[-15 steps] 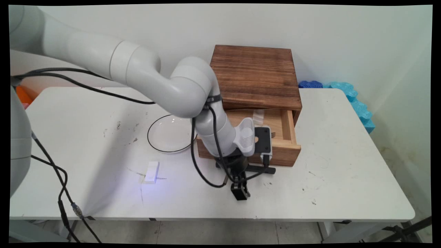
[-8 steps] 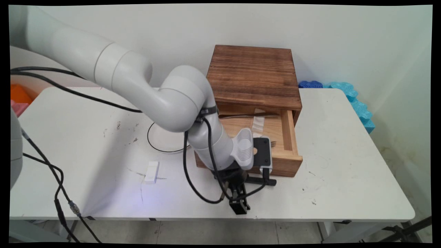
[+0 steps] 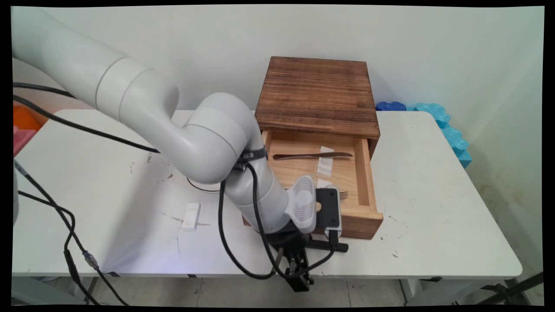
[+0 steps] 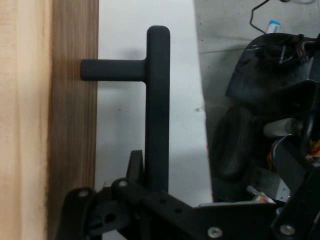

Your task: Open the drawer

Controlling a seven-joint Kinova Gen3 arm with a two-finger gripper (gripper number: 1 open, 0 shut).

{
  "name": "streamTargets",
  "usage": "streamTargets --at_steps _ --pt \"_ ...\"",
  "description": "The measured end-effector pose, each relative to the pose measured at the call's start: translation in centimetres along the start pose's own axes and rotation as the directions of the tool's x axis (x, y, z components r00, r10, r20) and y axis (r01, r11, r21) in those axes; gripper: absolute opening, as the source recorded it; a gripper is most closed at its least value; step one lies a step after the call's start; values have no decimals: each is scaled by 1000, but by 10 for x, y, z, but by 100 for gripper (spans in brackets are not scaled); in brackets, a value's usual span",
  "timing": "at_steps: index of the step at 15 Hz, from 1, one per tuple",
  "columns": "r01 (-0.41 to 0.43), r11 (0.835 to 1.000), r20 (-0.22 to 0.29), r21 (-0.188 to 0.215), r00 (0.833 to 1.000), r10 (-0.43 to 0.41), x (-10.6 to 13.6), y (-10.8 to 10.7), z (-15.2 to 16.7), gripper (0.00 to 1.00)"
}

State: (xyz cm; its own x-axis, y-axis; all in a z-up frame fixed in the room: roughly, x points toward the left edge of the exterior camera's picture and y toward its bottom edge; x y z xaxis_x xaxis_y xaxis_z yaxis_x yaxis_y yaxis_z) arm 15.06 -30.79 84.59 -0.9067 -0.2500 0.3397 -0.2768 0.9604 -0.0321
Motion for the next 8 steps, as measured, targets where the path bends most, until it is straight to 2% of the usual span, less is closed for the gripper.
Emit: streamTargets --at_steps 8 --pt "9 1000 -8 -18 1000 -9 -5 19 -4 100"
